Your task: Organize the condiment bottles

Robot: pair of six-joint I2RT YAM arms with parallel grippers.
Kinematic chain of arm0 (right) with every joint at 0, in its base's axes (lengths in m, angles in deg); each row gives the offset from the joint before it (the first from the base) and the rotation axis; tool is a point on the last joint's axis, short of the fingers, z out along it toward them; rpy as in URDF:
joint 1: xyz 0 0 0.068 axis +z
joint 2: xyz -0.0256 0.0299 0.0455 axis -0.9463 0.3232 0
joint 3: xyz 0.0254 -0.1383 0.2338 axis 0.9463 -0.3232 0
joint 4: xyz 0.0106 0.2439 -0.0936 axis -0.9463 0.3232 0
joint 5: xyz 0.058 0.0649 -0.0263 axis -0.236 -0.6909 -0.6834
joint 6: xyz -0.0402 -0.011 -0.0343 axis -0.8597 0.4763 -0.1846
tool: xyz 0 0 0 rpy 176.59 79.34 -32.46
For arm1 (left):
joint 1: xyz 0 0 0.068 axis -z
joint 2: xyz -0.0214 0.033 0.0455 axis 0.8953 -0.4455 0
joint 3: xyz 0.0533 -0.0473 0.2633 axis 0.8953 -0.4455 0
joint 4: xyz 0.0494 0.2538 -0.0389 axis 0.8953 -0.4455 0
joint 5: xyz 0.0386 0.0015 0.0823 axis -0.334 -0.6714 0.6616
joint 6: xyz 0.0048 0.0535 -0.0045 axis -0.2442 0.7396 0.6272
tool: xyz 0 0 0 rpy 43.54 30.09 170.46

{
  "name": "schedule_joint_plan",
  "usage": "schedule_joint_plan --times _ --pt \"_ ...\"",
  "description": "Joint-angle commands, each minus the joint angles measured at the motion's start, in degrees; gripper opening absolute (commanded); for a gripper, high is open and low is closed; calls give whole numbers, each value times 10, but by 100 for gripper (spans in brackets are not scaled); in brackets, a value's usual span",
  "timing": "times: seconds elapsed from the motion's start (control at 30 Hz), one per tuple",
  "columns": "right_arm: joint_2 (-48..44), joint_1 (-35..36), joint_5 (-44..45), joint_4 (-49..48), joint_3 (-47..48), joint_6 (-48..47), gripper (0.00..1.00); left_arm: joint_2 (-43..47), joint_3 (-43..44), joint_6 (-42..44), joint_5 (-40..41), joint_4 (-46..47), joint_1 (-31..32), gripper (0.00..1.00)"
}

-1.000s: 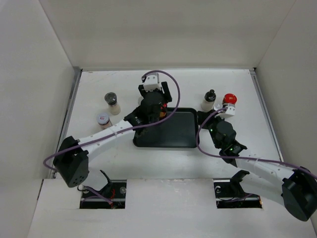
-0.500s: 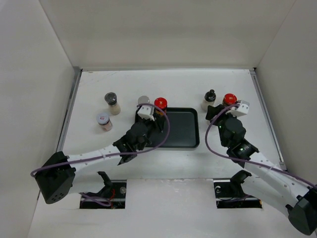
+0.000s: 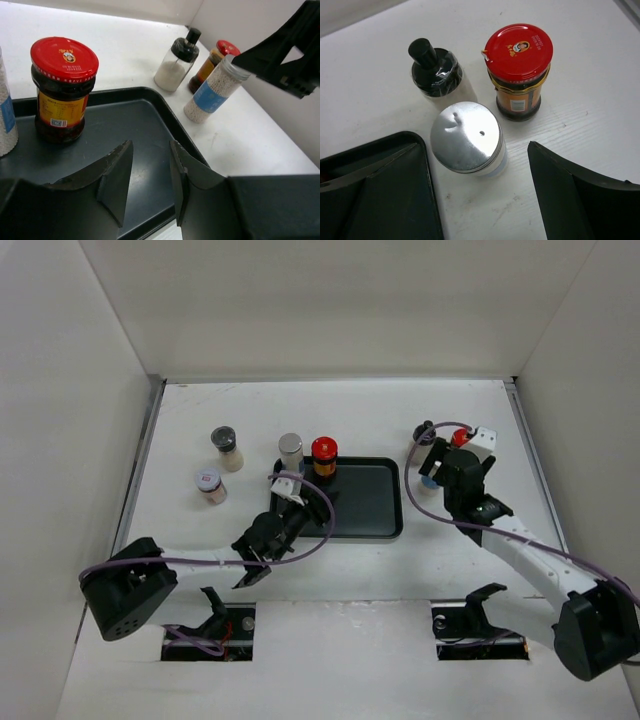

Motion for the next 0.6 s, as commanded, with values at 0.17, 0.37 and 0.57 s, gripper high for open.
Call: schedule_joint_plan --times 0.17,0.37,0.57 --pt "76 -34 -46 -25 52 -20 89 -19 -31 -29 -13 153 -1 36" --pt "122 -37 -38 -50 76 -35 51 -4 -43 -34 9 154 -3 37" --pt "53 26 18 -53 101 -54 39 25 -60 -34 41 154 -6 40"
